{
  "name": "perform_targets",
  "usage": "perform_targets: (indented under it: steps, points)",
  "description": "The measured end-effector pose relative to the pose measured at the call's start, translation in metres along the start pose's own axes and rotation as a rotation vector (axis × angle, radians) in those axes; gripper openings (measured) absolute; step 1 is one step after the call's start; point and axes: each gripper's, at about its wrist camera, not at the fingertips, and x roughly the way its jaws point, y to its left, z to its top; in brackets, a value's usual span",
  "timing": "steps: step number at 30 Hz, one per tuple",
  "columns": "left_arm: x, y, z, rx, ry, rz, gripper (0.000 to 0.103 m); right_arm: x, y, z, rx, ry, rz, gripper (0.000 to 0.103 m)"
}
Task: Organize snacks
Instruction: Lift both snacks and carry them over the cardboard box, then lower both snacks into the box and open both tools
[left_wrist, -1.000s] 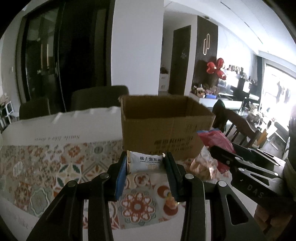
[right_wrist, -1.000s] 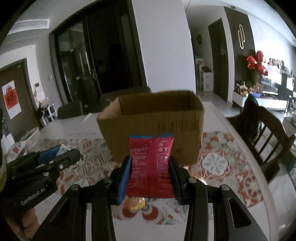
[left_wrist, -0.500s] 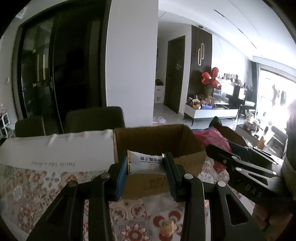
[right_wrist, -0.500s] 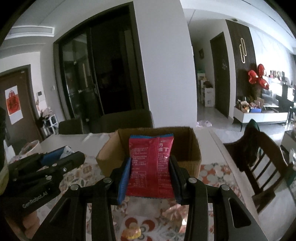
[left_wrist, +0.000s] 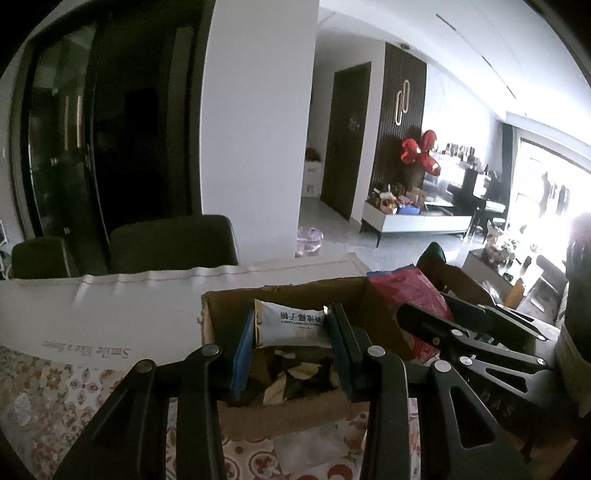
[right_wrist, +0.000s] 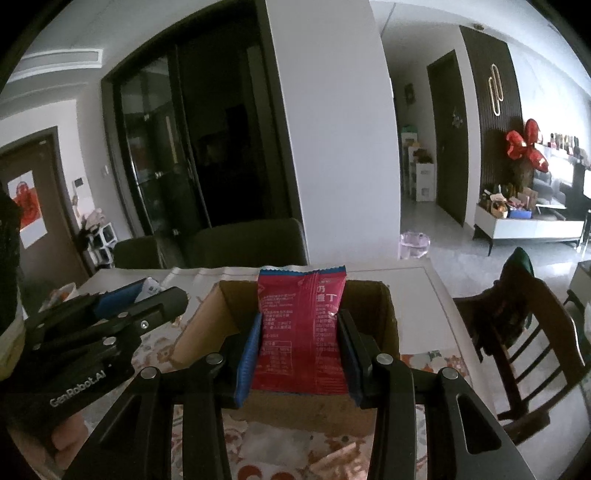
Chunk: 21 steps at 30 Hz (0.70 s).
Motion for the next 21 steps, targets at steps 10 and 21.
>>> perform_targets:
  steps: [10, 21]
  points:
    - [0.050, 0.001, 0.009, -0.004, 0.113, -0.015, 0.044, 0.041, -0.015, 0.007, -0.018, 0.085, -0.025, 0.041]
    - [0.031, 0.001, -0.004, 0.024, 0.094, 0.084, 0.068, 0.040, -0.020, 0.004, -0.025, 0.077, -0.082, 0.063]
